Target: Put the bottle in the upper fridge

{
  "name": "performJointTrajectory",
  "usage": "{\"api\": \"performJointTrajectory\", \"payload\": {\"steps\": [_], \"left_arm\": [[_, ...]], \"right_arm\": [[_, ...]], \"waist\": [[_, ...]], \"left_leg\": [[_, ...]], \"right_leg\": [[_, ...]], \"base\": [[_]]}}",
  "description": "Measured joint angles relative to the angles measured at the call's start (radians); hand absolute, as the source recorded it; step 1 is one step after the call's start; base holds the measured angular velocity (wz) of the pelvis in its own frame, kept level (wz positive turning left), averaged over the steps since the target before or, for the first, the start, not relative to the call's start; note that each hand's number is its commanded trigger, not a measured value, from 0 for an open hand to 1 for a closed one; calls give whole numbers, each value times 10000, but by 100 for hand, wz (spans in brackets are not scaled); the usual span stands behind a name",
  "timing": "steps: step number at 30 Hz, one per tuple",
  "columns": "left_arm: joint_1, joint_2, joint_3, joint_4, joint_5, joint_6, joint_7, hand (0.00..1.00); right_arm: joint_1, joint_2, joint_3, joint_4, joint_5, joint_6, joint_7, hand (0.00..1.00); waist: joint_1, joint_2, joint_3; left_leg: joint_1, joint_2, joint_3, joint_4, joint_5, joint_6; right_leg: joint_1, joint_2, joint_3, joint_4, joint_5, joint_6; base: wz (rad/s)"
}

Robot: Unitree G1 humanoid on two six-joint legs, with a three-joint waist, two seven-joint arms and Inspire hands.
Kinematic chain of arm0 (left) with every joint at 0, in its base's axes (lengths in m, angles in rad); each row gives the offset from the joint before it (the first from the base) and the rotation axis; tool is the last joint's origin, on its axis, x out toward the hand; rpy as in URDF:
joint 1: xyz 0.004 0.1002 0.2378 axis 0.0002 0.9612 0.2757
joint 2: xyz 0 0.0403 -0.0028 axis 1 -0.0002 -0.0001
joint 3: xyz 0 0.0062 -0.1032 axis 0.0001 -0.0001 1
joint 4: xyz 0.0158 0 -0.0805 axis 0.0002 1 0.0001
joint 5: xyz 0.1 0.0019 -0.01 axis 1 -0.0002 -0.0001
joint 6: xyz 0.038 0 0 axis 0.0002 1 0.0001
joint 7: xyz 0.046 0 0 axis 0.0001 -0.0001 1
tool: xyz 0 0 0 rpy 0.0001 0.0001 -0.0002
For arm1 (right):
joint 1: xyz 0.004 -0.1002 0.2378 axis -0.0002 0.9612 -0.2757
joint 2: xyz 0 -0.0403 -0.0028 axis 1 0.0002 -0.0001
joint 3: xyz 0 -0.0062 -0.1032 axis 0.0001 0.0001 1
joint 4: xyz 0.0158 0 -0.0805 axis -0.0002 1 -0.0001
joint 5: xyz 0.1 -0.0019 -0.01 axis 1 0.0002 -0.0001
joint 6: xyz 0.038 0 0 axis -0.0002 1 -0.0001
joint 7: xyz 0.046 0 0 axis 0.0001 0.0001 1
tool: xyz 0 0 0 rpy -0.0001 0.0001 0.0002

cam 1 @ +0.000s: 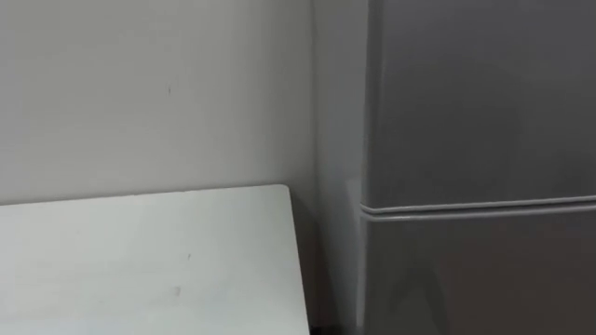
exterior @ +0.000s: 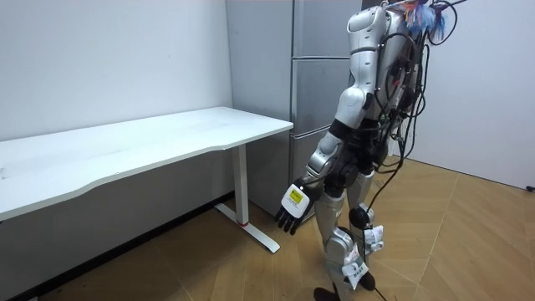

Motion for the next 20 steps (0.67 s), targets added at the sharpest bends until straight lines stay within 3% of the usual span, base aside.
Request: {"api": "performJointTrajectory", "payload": {"steps": [13,20], "left_arm": [[1,-12,-154,0,12,-229,304,0],[64,-1,-150,-2,23,-234,431,0]], "right_arm": [[-305,159,150,664,-333,-4,1089,0],[-321,158,128,677,-362,2,1426,0]], "waist": [[56,-99,50],[49,-132,57]], "left_leg": [[-23,-15,-28,-12,1,1],[-39,-51,-252,-11,2,1]], "right_leg": [[119,-27,-117,-151,0,5],[209,-55,-300,-179,-11,21]], "base": [[0],[9]]}}
